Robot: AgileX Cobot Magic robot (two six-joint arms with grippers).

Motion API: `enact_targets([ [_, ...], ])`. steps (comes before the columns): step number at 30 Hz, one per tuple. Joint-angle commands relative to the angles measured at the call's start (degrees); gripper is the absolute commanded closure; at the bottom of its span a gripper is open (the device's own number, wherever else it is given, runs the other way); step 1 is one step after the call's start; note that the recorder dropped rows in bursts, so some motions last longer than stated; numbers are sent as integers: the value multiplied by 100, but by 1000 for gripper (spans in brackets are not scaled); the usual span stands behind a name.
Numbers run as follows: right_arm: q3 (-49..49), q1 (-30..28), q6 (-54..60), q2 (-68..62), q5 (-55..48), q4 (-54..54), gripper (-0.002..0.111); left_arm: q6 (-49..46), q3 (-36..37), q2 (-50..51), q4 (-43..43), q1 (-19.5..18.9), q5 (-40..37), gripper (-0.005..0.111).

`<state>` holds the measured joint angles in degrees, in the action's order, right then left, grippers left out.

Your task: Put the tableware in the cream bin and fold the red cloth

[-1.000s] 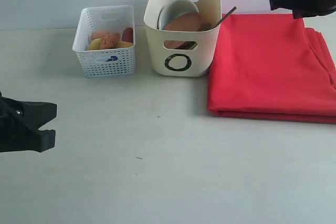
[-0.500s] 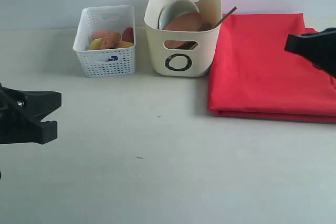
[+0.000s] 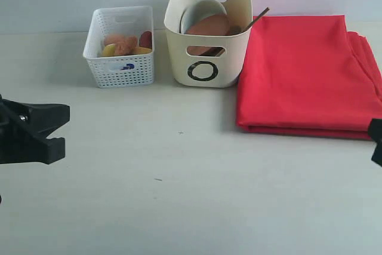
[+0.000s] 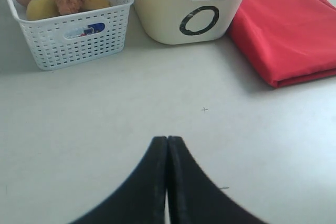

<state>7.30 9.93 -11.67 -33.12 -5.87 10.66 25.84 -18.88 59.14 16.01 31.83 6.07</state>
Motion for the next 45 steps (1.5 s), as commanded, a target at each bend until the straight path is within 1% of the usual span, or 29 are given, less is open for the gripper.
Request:
enact_targets([
  [1,-429,9,-40,779,-49,-17,108,-18,20,-47,-13,23,78,107],
  [4,-730,9,-40,1427,415,-17,108,-18,20,-47,-13,23,78,107],
  [6,-730,9,2,1885,587,-28,108,-18,20,-47,-13,23,78,107],
  [12,-730,9,502,3312,-158,-54,108,-18,20,-47,-13,23,78,107],
  [17,-730,-1,516,3312,-692,-4,108,-18,20,-59,-13,23,30,107],
  [23,-730,-1,516,3312,-692,-29,108,-18,20,-59,-13,23,30,107],
  [29,-730,-1,910,3312,-629,-49,108,-18,20,-59,0,23,35,107],
  [37,-730,-1,874,3312,-640,-49,108,-41,20,-59,0,23,35,107],
  [39,-730,-1,874,3312,-640,-49,108,-36,105,-87,0,10,89,107],
  [41,-730,-1,874,3312,-640,-18,108,-36,349,-292,0,10,102,107],
  [42,-730,-1,874,3312,-640,-7,108,-36,552,-546,0,10,91,107],
  [45,-730,-1,863,3312,-640,-7,108,-25,823,-969,0,10,11,107],
])
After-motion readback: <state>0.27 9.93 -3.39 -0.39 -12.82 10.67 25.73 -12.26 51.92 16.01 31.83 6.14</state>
